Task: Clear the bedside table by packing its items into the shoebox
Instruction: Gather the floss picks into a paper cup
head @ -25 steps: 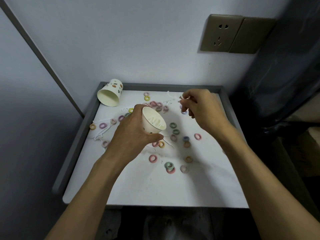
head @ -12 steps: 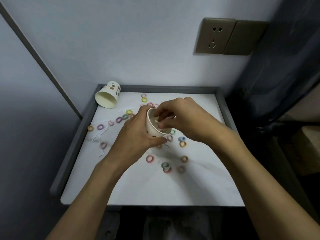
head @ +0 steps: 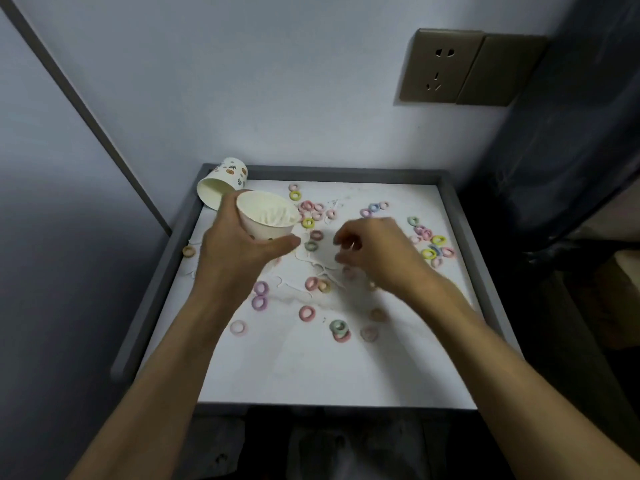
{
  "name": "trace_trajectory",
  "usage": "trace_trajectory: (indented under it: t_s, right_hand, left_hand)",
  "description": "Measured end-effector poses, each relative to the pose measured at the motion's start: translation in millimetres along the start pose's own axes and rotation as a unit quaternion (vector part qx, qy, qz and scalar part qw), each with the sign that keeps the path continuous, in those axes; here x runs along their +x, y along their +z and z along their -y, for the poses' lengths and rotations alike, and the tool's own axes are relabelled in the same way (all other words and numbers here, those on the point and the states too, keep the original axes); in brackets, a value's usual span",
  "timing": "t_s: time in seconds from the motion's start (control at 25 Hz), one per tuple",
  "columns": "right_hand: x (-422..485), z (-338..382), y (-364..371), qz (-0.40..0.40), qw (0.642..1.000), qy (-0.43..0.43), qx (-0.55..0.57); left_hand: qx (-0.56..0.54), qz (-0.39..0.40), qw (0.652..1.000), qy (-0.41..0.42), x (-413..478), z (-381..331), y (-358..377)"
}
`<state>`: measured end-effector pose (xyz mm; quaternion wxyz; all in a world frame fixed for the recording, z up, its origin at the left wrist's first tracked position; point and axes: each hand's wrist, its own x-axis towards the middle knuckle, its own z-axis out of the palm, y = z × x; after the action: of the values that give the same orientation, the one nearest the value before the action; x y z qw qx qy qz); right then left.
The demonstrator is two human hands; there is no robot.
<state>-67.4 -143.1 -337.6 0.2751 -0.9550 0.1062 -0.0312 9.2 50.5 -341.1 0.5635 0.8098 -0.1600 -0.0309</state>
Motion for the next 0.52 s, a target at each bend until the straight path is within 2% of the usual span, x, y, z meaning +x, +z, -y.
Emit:
trace_trajectory:
  t_s: [0.08, 0.2, 0.32, 0.52]
  right_hand:
    - [-3, -1, 26, 0.027, 0.997, 0.002, -0.07]
    - [2, 4, 44, -0.011, 0.992, 0.01, -0.127]
    - [9, 14, 53, -0.017, 0.981, 0.002, -0.191]
    - [13, 24, 62, -0.023, 0.98, -0.008, -0.199]
  left_hand:
    - [-0.011, -0.02, 1.0, -0.008, 3, 5, -5]
    - [-0.015, -0.027, 1.0, -0.003, 3, 7, -7]
    - [-0.006, -0.025, 1.0, -0.003, 5, 10, -10]
    - [-0.001, -0.034, 0.999, -0.009, 6, 13, -17]
